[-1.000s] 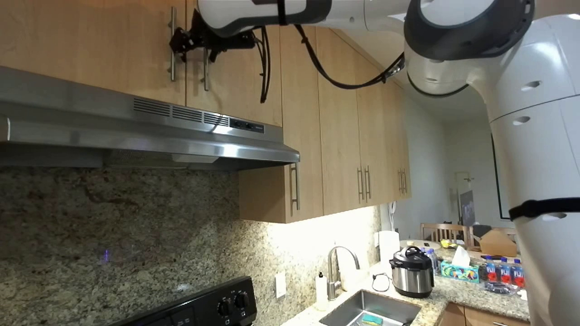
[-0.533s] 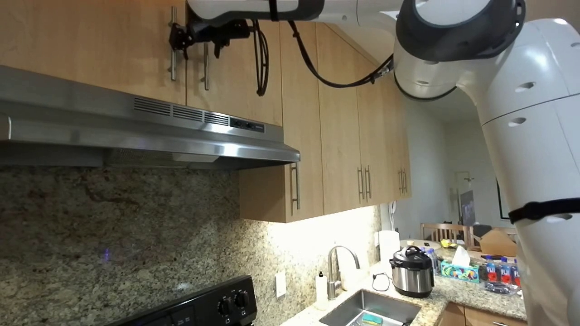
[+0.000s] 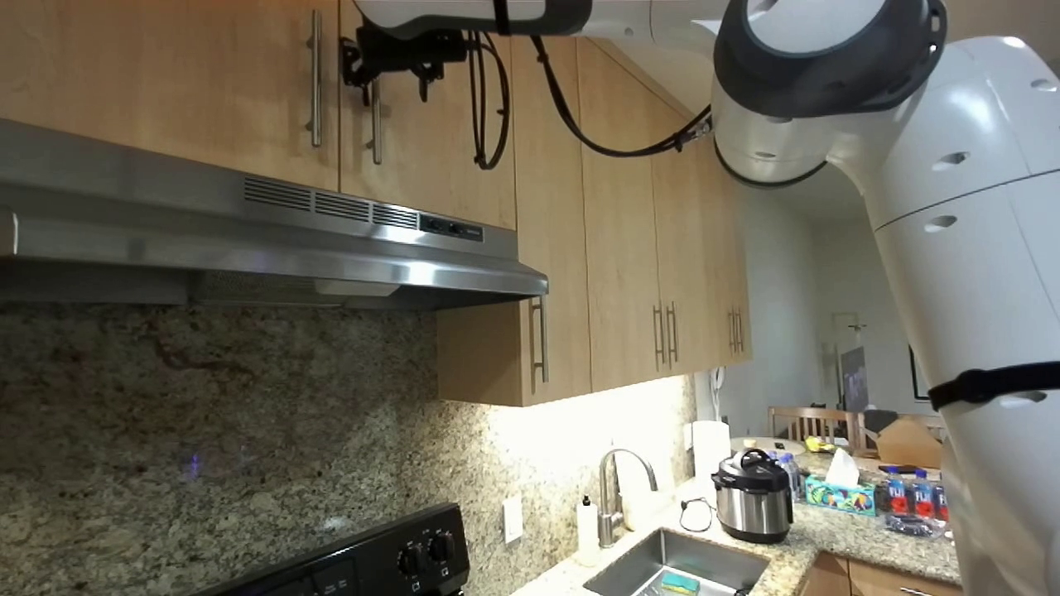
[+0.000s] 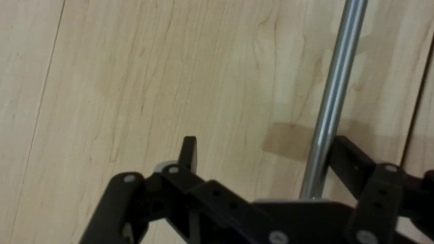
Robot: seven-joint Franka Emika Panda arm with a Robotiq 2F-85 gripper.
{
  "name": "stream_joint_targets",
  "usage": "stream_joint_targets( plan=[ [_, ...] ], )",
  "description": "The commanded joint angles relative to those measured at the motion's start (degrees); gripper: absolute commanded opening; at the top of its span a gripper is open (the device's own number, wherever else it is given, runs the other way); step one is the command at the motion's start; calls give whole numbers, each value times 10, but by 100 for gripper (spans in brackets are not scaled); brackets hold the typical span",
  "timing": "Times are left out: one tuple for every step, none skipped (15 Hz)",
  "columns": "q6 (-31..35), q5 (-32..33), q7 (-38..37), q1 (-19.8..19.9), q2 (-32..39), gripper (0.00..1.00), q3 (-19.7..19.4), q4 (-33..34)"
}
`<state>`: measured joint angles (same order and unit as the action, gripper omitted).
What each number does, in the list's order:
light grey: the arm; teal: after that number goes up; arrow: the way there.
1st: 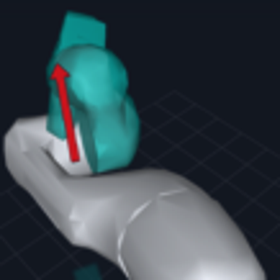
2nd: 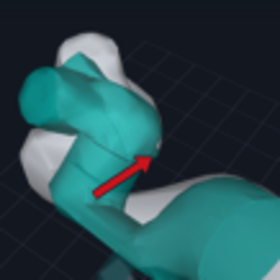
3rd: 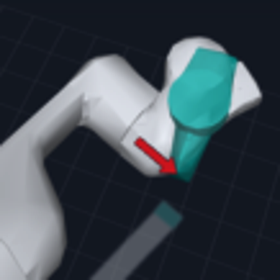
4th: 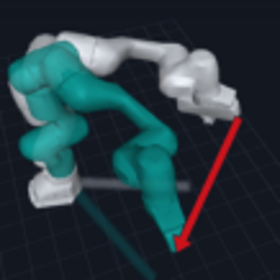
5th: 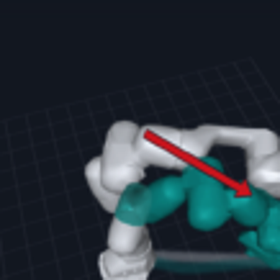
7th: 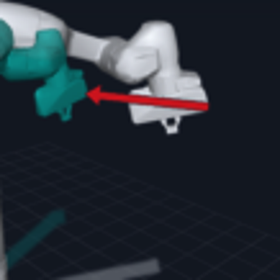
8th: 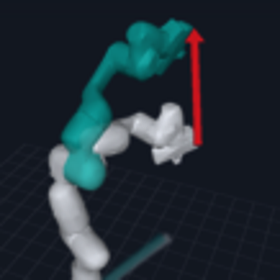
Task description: Open the top right cabinet door
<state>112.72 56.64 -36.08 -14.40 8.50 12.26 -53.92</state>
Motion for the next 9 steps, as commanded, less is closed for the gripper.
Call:
stream_joint_targets(
  plan=[
    [-13,6,-11,1,18,100,-8,30],
    [-20,9,-7,-1,27,100,-9,39],
    [-23,10,-1,-2,37,100,-10,49],
    [-18,-5,15,2,52,100,-9,63],
    [-12,-14,21,5,65,100,-8,72],
    [-12,-22,23,8,77,100,-9,82],
    [-15,-24,23,9,86,100,-11,91],
    [-24,-25,29,8,88,100,-11,100],
    [-31,-25,28,8,90,100,-13,106]
  ],
)
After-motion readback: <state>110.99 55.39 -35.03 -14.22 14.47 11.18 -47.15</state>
